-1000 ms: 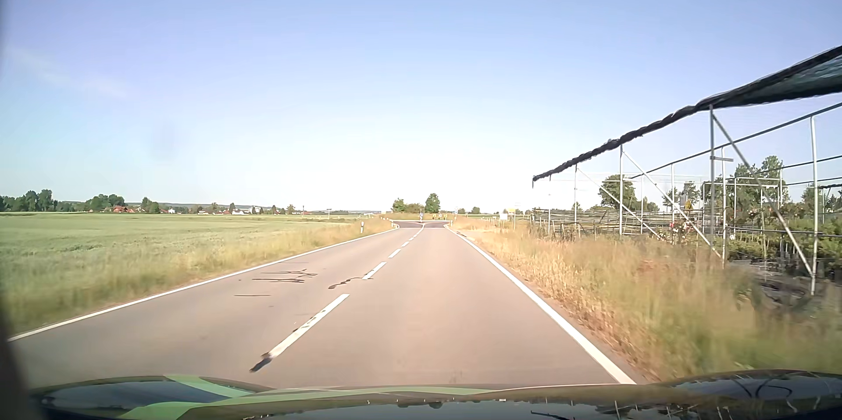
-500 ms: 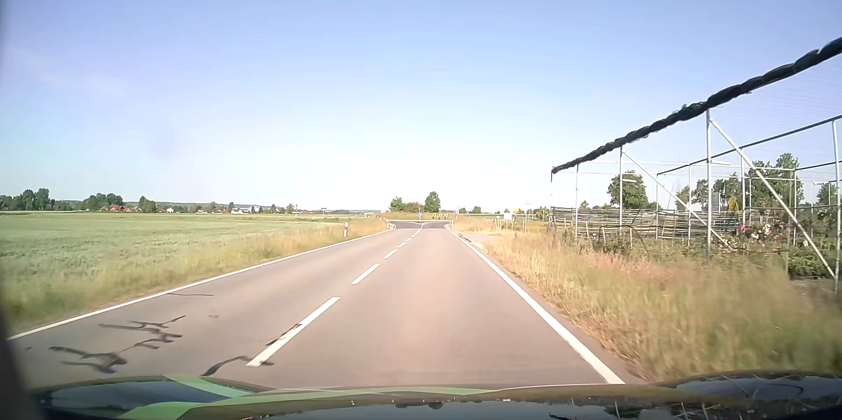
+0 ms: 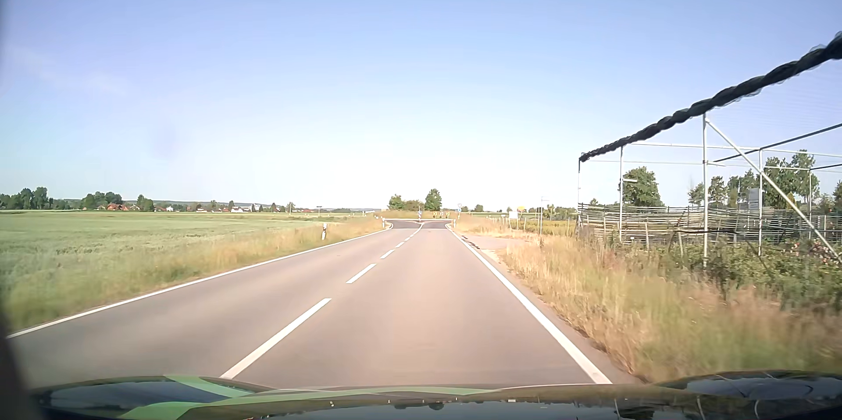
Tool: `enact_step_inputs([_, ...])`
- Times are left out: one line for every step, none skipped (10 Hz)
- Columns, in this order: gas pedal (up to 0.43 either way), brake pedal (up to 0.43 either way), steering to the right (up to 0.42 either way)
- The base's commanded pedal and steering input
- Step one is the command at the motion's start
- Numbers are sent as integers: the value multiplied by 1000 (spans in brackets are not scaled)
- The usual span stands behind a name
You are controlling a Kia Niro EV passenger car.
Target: Follow the waypoints while adhering to traffic rules and regulations
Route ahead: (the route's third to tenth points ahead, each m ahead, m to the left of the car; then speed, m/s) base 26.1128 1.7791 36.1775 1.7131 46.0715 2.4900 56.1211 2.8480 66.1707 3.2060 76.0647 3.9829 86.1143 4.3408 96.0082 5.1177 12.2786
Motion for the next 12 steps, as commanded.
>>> enact_step_inputs([0, 0, -2])
enact_step_inputs([0, 0, -2])
enact_step_inputs([0, 0, -2])
enact_step_inputs([0, 0, -2])
enact_step_inputs([0, 0, -2])
enact_step_inputs([0, 0, -5])
enact_step_inputs([0, 0, -10])
enact_step_inputs([0, 0, -10])
enact_step_inputs([0, 0, -9])
enact_step_inputs([0, 0, -9])
enact_step_inputs([0, 0, -9])
enact_step_inputs([59, 0, -9])
